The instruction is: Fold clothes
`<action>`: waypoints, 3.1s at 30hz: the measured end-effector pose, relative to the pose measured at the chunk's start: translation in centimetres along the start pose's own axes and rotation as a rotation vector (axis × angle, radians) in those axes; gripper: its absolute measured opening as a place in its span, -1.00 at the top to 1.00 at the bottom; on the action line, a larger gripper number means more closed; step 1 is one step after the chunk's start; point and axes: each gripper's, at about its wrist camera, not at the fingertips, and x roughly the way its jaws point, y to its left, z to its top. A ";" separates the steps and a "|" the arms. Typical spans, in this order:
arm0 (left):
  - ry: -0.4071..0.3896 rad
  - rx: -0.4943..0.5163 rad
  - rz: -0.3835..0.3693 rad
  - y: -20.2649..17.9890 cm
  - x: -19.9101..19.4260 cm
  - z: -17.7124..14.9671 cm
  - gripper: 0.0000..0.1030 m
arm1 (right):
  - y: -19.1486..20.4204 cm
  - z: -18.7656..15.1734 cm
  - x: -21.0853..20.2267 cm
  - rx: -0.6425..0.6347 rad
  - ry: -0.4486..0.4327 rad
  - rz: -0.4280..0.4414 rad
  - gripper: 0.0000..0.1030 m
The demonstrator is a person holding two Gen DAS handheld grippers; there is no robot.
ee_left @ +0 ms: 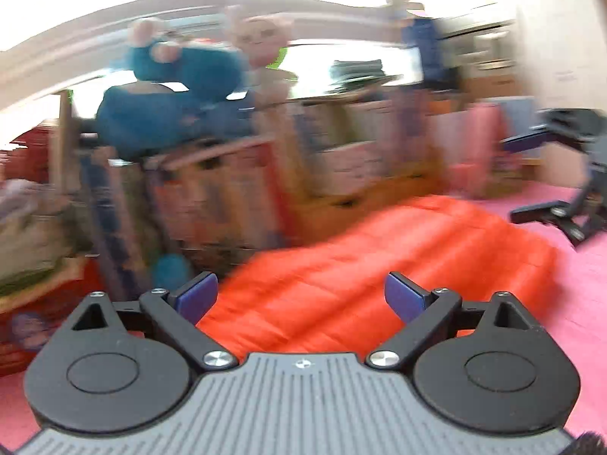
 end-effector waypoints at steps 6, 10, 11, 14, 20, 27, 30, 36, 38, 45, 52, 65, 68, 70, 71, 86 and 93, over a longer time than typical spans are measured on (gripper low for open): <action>0.140 0.056 0.269 -4.0 6.8 -0.4 -0.83 | 2.8 2.3 9.0 0.062 0.018 -0.109 -0.62; 0.185 0.135 0.341 -4.4 8.5 -1.5 -0.85 | 4.4 1.8 12.5 0.012 0.080 -0.106 -0.62; 0.189 0.160 0.353 -4.6 8.8 -1.8 -0.86 | 4.4 1.4 13.0 0.003 0.099 -0.100 -0.62; 0.198 0.209 0.387 -4.9 9.6 -2.8 -0.88 | 4.0 0.1 13.9 0.042 0.152 -0.098 -0.62; 0.241 0.208 0.428 -4.0 10.2 -3.8 -0.89 | 2.1 -1.6 13.5 0.023 0.217 -0.159 -0.67; 0.299 0.175 0.512 0.4 9.6 -5.7 -0.97 | -2.2 -5.2 13.2 0.169 0.369 -0.285 -0.69; 0.349 0.127 0.538 3.2 9.5 -6.6 -1.00 | -3.9 -7.1 12.7 0.270 0.397 -0.293 -0.69; 0.436 0.160 0.720 6.2 8.6 -5.9 -0.62 | -2.9 -7.0 12.6 0.195 0.402 -0.304 -0.65; 0.403 0.106 0.721 6.7 7.5 -4.3 -0.52 | -3.1 -5.9 11.5 0.192 0.342 -0.338 -0.32; 0.196 -0.144 0.357 2.4 9.8 3.0 -0.54 | -7.1 0.6 11.1 0.622 0.056 -0.063 -0.14; 0.311 -0.274 0.415 0.8 17.4 0.1 -0.56 | -7.7 -2.4 19.4 1.006 0.206 0.123 0.14; 0.397 -0.030 0.553 -0.6 20.3 -2.2 -0.65 | -3.7 -2.6 22.8 0.688 0.402 -0.080 0.20; 0.401 -0.024 0.550 -0.7 20.5 -2.3 -0.65 | -3.4 -2.6 23.1 0.655 0.417 -0.093 0.19; 0.414 -0.051 0.527 -0.2 20.5 -2.4 -0.65 | -3.5 -2.7 23.2 0.657 0.423 -0.087 0.17; 0.419 -0.069 0.514 0.2 20.6 -2.5 -0.65 | -3.5 -2.8 23.3 0.662 0.425 -0.082 0.16; 0.418 -0.184 0.463 1.6 20.2 -3.1 -0.66 | -3.8 -3.1 23.7 0.677 0.432 -0.060 0.15; 0.417 -0.197 0.456 1.8 20.2 -3.2 -0.66 | -3.9 -3.1 23.7 0.673 0.433 -0.060 0.15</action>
